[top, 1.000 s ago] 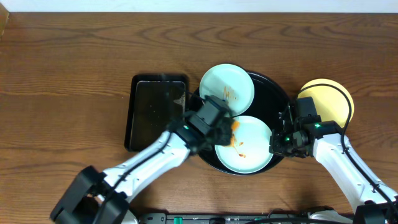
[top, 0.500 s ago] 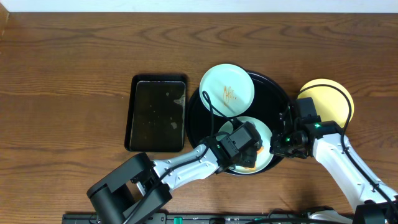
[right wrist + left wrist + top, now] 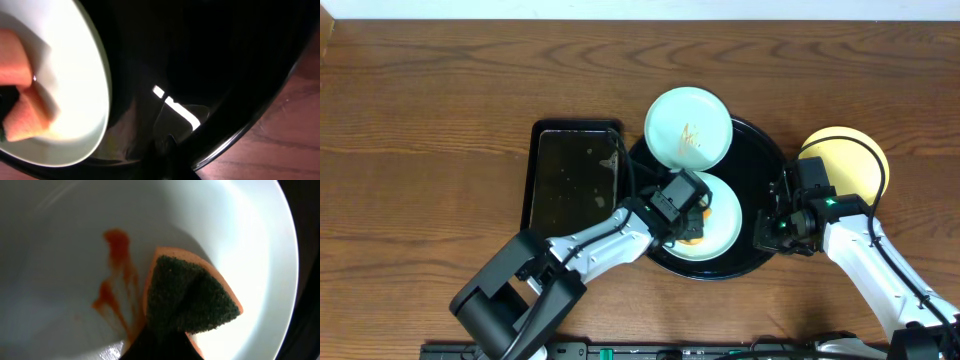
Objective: Clean dirty plates on tray and stack at the side
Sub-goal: 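Scrub the pale green plate with the sponge while right gripper holds it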
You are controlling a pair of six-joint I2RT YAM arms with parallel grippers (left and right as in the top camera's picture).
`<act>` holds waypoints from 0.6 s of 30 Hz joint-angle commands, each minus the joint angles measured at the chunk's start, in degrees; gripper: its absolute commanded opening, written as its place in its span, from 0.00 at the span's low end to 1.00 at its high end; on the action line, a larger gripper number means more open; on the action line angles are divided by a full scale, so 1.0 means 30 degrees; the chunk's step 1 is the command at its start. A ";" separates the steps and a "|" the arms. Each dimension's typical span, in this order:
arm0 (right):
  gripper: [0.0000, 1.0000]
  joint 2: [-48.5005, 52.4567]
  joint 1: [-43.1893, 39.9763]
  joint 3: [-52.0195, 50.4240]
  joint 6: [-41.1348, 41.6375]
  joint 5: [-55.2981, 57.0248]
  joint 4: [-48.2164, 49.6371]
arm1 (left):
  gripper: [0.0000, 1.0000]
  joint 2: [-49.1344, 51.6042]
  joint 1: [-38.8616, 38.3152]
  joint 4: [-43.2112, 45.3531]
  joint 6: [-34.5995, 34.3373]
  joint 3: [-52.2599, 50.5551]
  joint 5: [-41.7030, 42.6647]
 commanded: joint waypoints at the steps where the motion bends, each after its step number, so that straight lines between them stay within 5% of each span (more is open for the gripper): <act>1: 0.31 0.0000 0.0226 -0.0073 -0.0211 -0.0495 0.0379 | 0.08 0.0401 0.0393 -0.0444 -0.0007 -0.0204 -0.1239; 18: 0.30 0.1989 0.1348 -0.0073 -0.1319 -0.1617 0.4838 | 0.08 0.0401 0.0335 -0.0619 -0.0029 -0.0204 -0.1224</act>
